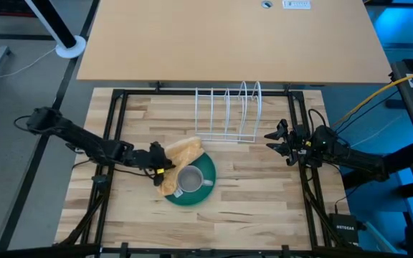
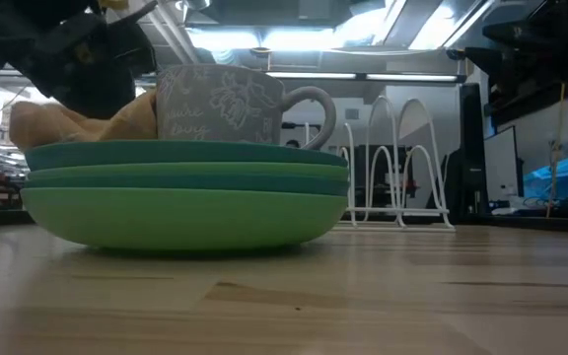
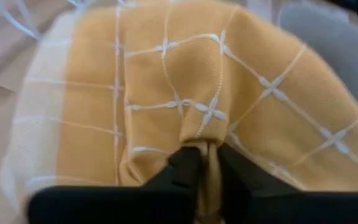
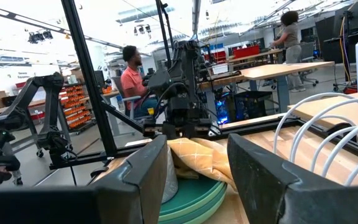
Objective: Sort dishes
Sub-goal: Remove the yellow towel from the stack of plates
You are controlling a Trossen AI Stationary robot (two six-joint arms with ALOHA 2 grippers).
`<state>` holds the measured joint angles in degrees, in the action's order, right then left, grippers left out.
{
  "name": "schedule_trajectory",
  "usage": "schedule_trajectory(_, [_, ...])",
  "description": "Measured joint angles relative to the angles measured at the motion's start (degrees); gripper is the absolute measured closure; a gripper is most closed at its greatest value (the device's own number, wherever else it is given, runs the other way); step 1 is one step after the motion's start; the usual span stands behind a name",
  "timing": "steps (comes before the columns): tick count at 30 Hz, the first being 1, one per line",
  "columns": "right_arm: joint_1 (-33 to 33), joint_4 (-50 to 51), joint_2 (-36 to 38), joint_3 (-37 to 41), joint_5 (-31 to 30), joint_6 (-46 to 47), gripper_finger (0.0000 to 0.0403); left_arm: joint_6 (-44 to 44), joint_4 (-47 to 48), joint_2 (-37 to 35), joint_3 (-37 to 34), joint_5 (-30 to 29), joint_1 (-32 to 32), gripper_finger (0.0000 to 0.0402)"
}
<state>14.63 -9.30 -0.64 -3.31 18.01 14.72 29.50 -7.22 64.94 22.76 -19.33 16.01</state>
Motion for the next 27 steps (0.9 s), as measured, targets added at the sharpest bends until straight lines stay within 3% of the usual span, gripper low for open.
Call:
schedule_trajectory(10, [0.0, 0.1, 0.0, 0.0, 0.0, 0.0, 0.0228, -8.4, 1.8, -10.0, 2.4, -9.7, 0.0, 0.0395])
schedule_trajectory(15, [0.0, 0.1, 0.0, 0.0, 0.0, 1.0, 0.0228, -17.7, 6.6, -17.6, 6.6, -19.8, -0.1, 0.0397])
schedule_trajectory(21, [0.0, 0.1, 0.0, 0.0, 0.0, 8.6, 0.0228, -31.4, 7.6, -25.4, 12.7, -29.8, -1.4, 0.0398])
schedule_trajectory(27, [0.0, 0.0, 0.0, 0.0, 0.0, 9.2, 0.0228, -42.9, 4.0, -29.9, 18.8, -32.9, -4.8, 0.0399])
